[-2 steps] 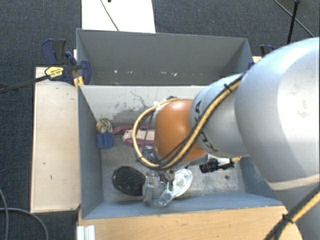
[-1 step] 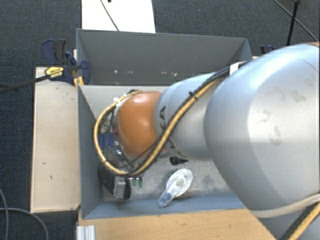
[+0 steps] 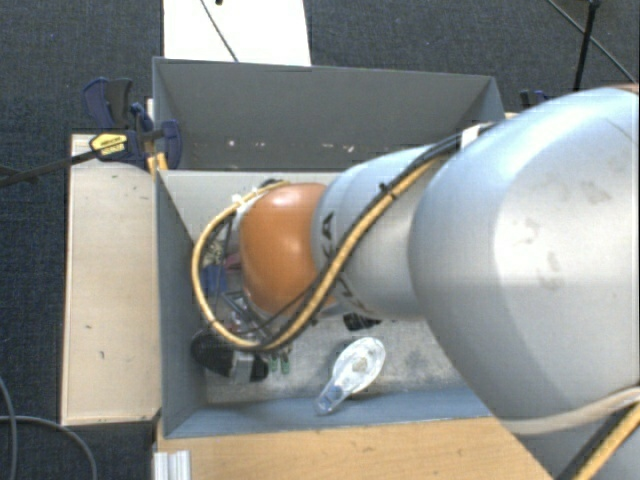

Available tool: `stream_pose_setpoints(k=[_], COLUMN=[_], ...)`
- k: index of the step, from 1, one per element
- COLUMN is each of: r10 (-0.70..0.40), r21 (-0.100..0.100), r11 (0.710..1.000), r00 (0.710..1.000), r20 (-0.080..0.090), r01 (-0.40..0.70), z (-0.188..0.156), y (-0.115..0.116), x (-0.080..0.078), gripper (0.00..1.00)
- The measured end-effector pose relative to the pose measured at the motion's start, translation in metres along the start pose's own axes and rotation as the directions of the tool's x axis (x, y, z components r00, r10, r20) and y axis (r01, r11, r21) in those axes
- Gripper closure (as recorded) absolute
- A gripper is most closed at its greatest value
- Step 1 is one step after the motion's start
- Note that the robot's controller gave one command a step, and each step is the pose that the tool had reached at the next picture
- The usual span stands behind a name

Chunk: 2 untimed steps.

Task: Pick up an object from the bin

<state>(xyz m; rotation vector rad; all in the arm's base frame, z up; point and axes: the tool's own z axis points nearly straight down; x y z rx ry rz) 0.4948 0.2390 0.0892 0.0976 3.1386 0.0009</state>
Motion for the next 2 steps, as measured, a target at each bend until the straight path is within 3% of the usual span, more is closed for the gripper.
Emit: stream_pose_setpoints(k=[1, 2], r10=[-0.003, 0.406], r21=[-0.005, -0.004], r11=[1.0, 0.914], r00=[1.0, 0.914], r20=[0.006, 0.003], r01=[0.003, -0.406], z=[-0.097, -0.236], y=[0.017, 0.01], x=[0.003, -0.007], gripper=[1.0, 1.0])
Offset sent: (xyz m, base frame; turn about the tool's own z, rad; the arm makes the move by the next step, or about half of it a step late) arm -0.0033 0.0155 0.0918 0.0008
